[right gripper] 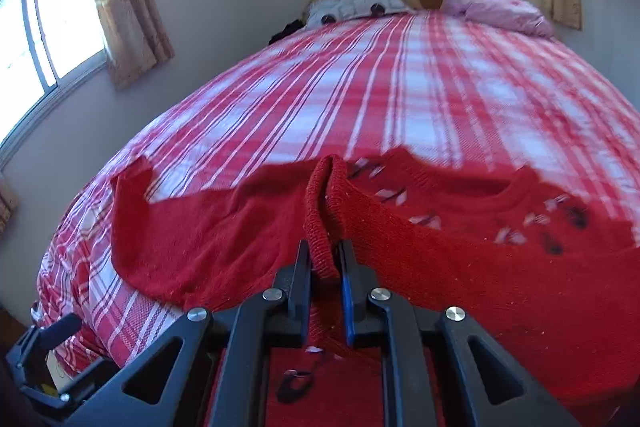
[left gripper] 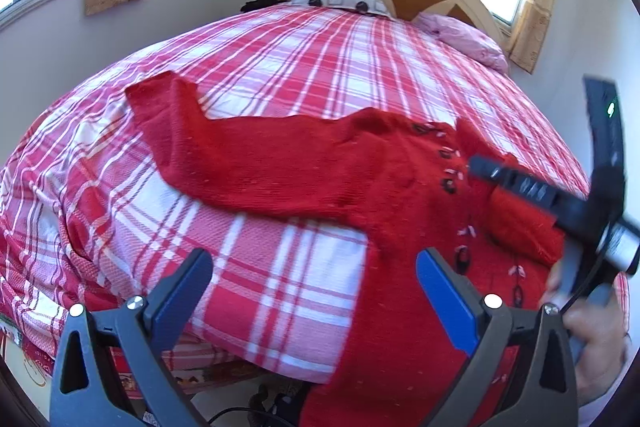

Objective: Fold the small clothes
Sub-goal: 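Fold the held sleeve across the sweater front with the right gripper, then release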

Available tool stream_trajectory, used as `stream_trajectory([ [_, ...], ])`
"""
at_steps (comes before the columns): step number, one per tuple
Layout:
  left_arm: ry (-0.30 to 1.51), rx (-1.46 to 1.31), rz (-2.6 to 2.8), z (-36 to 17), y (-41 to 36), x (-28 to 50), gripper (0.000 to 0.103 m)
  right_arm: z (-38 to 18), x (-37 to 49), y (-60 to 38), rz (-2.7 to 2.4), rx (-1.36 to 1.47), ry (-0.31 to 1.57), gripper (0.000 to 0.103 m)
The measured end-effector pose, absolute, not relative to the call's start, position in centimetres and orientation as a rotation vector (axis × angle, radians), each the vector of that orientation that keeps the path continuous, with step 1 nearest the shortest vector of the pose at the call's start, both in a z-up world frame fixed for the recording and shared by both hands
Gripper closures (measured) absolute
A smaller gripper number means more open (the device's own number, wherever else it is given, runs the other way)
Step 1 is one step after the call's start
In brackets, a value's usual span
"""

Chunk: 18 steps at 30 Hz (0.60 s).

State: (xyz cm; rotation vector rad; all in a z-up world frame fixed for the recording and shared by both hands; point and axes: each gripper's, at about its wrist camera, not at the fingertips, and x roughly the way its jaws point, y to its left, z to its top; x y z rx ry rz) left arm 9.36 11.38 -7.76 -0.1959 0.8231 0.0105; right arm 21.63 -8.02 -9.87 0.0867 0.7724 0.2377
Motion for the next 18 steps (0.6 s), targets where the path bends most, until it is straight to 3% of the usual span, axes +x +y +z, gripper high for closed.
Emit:
stream_trajectory([
  [6,0.853,-0.214,0.025,-8.9,12.4,9.9,0.0,-13.1,22.2,-5.4,0.262,0.014,0.819,0.086],
  [8,0.863,-0.217,0.025,-9.2,12.4,9.9,0.0,-13.6,22.2,-5.5,0.29,0.051,0.836,0.078],
  [10,0.868,-0.213,0.024,-9.4,12.2,9.9,0.0,-13.4,22.3,-6.1,0.372,0.146,0.844,0.055],
  [12,0.873,-0.199,0.019,-9.5,11.8,9.9,0.0,-13.2,22.2,-7.0,0.455,0.258,0.86,0.043],
  [18,0.863,-0.136,0.006,-9.3,10.6,9.8,0.0,-10.0,18.8,-10.4,0.435,0.31,0.719,0.043],
])
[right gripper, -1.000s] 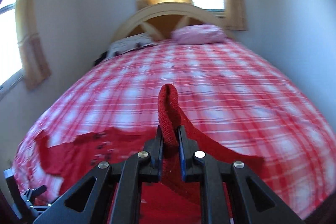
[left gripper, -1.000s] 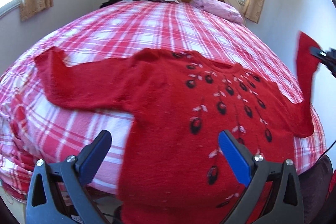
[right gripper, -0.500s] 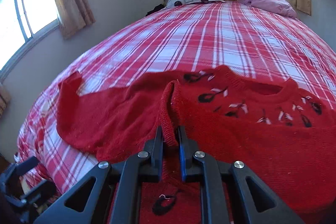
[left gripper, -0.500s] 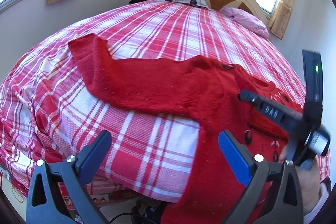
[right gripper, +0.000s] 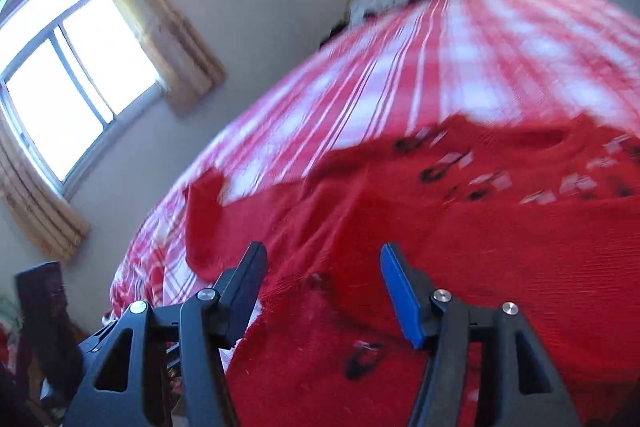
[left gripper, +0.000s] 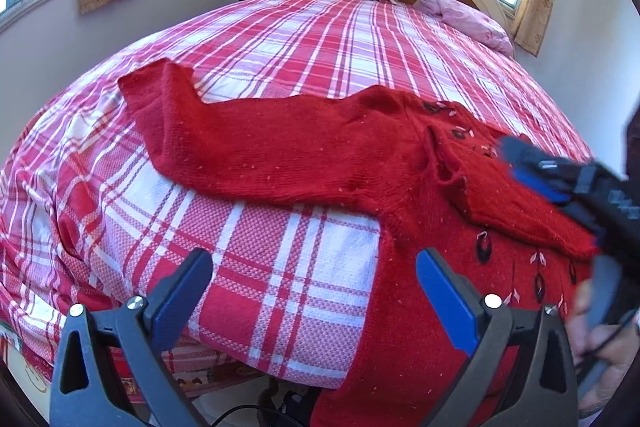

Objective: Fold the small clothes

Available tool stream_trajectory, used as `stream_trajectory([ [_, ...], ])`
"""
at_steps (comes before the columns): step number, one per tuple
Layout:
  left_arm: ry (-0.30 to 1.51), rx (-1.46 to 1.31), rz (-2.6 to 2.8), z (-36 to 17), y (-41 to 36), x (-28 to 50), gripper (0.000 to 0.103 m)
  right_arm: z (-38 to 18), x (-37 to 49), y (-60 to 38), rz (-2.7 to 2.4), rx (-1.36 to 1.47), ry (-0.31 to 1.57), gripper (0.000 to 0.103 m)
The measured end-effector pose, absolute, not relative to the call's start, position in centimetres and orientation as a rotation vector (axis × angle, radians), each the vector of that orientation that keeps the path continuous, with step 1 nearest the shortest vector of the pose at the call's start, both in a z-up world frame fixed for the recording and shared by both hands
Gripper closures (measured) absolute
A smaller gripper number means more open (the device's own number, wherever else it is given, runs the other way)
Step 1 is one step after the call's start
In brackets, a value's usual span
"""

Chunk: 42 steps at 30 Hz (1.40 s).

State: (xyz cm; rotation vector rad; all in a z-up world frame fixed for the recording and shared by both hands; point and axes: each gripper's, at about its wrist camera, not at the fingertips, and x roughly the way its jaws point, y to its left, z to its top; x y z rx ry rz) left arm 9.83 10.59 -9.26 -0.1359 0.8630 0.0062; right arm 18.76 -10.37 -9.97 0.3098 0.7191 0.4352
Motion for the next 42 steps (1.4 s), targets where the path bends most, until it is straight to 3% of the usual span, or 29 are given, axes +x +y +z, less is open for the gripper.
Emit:
stream_trajectory([
  [3,0.851,-0.099,-0.007,-9.3,9.9,9.8,0.0,-8.4,16.3,-14.0,0.305,0.267,0.667,0.046],
  [4,0.851,-0.09,-0.011,-9.3,9.6,9.9,0.0,-7.9,15.3,-15.8,0.234,0.245,0.645,0.059],
  [6,0.865,-0.086,-0.023,-9.6,9.0,10.1,0.0,-7.2,14.0,-19.0,0.121,0.224,0.627,0.07],
  [15,0.895,-0.088,-0.06,-9.7,6.8,9.9,0.0,-10.7,10.3,-31.8,-0.139,0.378,0.695,0.07],
  [34,0.835,-0.106,-0.134,-8.1,6.4,12.5,0.0,-8.7,10.1,-31.3,-0.129,0.359,0.647,0.07],
  [36,0.826,-0.109,-0.174,-8.1,5.9,13.9,0.004,-8.8,9.7,-30.3,-0.119,0.334,0.643,0.07],
  [38,0.85,-0.124,-0.226,-8.4,5.3,15.5,0.015,-9.0,9.2,-29.5,-0.113,0.327,0.637,0.07],
  [42,0.931,-0.205,-0.267,-10.5,4.2,18.1,0.02,-9.5,8.8,-28.8,-0.103,0.335,0.645,0.07],
])
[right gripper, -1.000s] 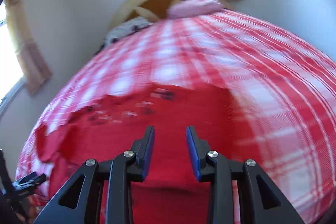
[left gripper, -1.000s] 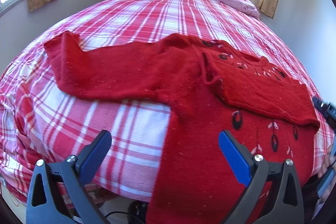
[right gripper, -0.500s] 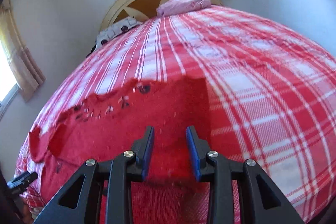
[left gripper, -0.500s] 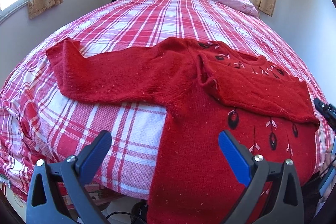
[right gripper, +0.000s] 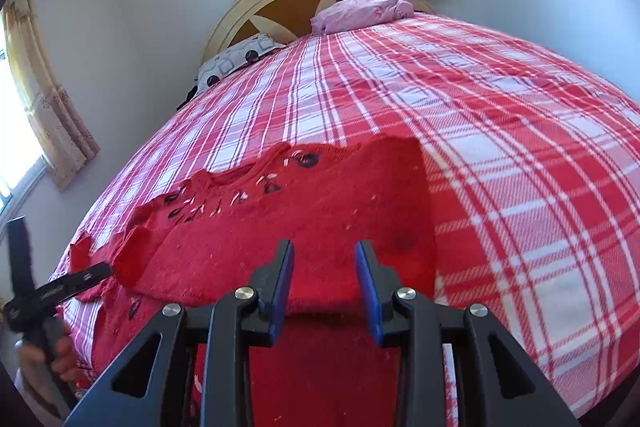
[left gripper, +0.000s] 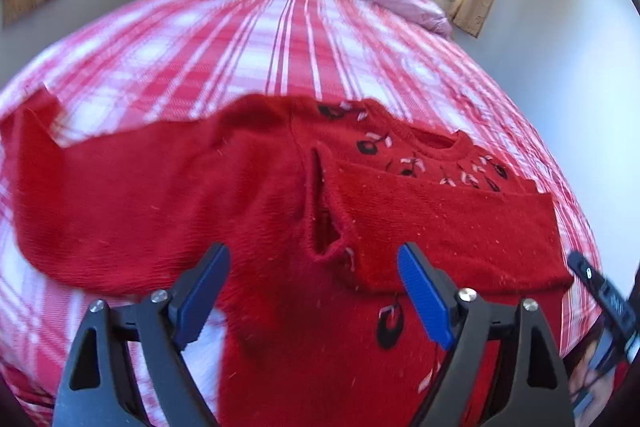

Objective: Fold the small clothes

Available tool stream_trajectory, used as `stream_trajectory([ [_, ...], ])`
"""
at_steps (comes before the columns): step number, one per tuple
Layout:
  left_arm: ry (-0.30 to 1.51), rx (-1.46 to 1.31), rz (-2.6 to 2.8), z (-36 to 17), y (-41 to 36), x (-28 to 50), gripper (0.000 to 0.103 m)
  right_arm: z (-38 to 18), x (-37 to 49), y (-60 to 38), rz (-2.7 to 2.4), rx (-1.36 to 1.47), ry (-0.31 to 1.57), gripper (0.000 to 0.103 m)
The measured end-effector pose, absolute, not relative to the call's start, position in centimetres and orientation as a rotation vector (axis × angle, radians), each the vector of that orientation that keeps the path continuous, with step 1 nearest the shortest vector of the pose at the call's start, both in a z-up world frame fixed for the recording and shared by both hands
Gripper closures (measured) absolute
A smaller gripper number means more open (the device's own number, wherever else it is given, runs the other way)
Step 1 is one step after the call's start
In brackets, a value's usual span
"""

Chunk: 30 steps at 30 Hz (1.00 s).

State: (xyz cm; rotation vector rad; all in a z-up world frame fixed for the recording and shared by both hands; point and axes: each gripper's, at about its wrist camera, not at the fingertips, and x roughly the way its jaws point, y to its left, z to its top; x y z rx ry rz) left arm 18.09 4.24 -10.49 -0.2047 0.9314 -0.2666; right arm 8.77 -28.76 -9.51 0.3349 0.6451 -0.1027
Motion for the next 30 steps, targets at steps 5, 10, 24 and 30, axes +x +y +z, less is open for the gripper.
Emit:
stream_trajectory([
  [5,0.935,-0.232,-0.28,-11.1,3.0,19.3,0.059,-9.5,7.8,-28.8,-0.116,0.344,0.633,0.07],
  [10,0.942,-0.205,-0.281,-10.6,3.1,20.1,0.092,-10.7,5.9,-29.4,-0.068,0.433,0.626,0.07],
  [24,0.789,-0.404,-0.379,-5.2,4.9,18.1,0.092,-13.1,8.4,-26.2,0.056,0.327,0.699,0.07],
  [30,0.755,-0.35,-0.228,-5.9,6.8,17.6,0.092,-12.3,9.6,-26.7,-0.053,0.258,0.681,0.07],
])
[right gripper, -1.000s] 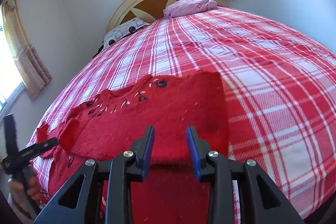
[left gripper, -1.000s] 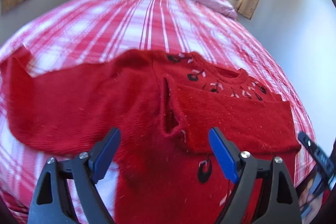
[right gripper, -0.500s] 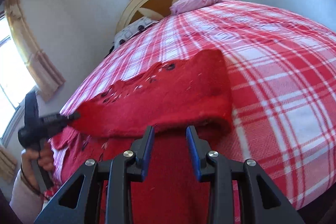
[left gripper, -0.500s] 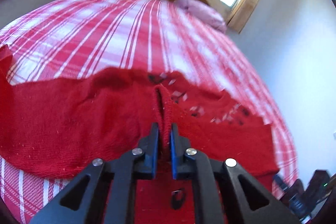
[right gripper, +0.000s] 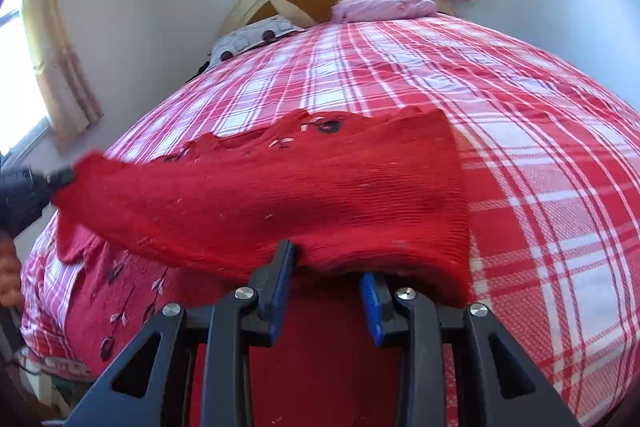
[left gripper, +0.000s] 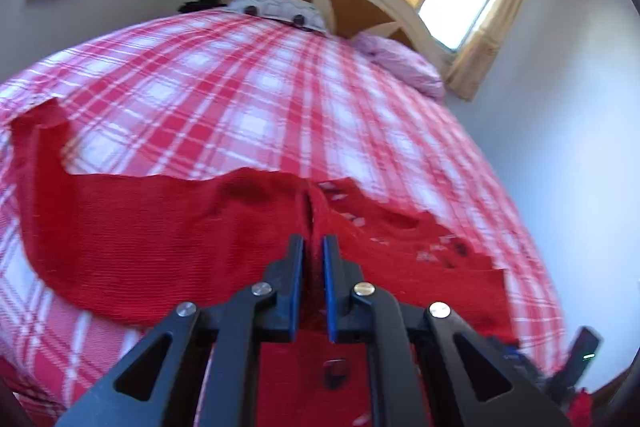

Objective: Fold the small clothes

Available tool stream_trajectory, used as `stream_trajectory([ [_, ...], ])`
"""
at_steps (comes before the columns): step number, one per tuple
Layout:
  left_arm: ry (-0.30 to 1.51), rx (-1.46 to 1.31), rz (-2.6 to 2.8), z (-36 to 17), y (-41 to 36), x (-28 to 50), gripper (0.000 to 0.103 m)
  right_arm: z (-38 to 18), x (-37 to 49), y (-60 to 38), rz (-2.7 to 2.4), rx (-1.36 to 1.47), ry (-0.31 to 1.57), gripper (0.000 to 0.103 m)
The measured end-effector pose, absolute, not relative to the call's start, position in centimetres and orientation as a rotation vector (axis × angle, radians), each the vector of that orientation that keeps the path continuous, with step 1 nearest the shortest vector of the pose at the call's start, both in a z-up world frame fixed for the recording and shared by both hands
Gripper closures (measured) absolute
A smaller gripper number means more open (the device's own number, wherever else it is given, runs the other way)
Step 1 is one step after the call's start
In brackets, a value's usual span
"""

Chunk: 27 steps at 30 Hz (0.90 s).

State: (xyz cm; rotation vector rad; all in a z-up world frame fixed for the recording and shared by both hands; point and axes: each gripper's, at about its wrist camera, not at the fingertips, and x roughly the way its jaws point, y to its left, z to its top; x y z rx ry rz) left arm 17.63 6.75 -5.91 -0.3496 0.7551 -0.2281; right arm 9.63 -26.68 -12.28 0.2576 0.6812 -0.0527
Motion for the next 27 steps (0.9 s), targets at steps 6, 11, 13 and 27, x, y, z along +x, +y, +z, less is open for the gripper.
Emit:
stream_trajectory([
  [6,0.809,-0.186,-0.118,-9.1,6.4,19.5,0.092,-12.4,7.5,-25.7,0.034,0.254,0.731,0.07],
  [11,0.758,-0.14,-0.131,-8.2,5.8,17.9,0.092,-10.0,5.7,-27.9,0.073,0.356,0.641,0.07],
  [13,0.726,-0.094,-0.171,-7.5,4.5,17.4,0.087,-8.8,6.3,-30.9,0.011,0.423,0.605,0.061],
  [27,0.821,0.042,-0.178,-11.5,-0.3,17.9,0.056,-11.7,17.8,-37.8,-0.128,0.485,0.75,0.06],
])
